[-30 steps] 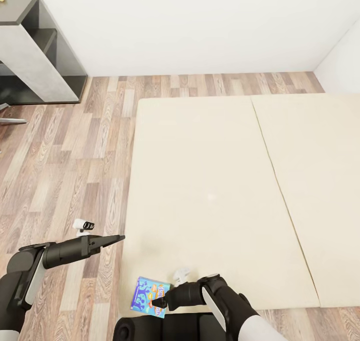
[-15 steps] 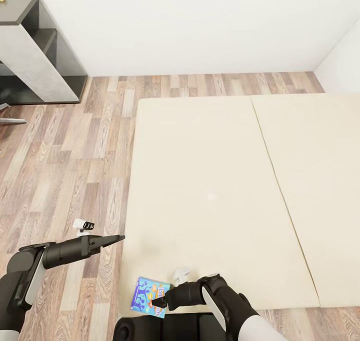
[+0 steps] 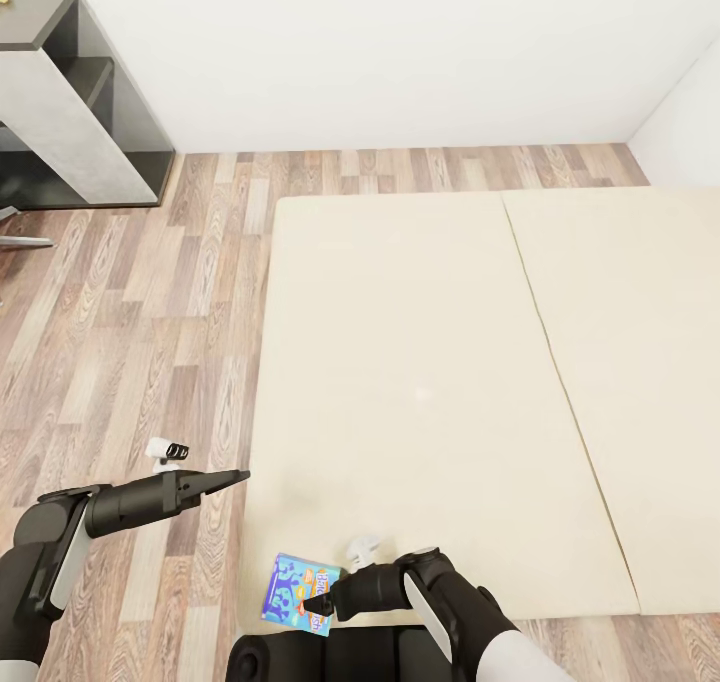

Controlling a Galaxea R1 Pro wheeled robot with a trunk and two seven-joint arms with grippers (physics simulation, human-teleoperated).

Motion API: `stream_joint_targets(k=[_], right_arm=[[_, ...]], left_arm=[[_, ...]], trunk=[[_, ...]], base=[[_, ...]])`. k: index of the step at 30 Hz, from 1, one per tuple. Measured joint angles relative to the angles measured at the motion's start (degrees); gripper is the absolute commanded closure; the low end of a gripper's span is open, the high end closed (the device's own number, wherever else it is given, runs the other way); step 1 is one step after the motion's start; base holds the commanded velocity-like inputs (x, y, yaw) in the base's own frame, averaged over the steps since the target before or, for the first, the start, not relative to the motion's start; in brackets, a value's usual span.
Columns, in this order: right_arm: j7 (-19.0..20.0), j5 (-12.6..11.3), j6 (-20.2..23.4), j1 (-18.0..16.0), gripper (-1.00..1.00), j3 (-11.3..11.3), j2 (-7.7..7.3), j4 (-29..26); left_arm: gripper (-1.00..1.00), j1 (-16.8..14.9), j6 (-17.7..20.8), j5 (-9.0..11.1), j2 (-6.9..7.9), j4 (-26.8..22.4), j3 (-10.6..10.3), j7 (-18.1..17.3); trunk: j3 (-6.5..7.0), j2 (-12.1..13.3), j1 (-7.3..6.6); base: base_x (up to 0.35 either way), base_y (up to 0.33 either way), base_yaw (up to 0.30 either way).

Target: Put all the toys in the child's room - the three board games (two on the bed and one on the table), the two jigsaw puzzles on the table, and the tennis ball on the table - inside the toy box on the table in the child's room.

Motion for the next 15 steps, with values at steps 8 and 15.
stream_joint_targets(k=[8,15], right_arm=[[-0.03,0.0,-0.05,0.0,-1.0,0.0,0.0,0.0],[0.01,0.01,-0.06,0.0,-1.0,-0.01,0.0,0.0]], left_arm=[[-1.0,-0.01,0.02,0.0,0.0,0.02,0.0,0.0],[-1.0,-0.01,0.01,-0.02,-0.02,0.05,0.0,0.0]], trunk=[[0.0,0.0,0.0],[0.0,0.0,0.0]], base=[[0.0,0.008,0.0],[0.0,0.112,0.0]])
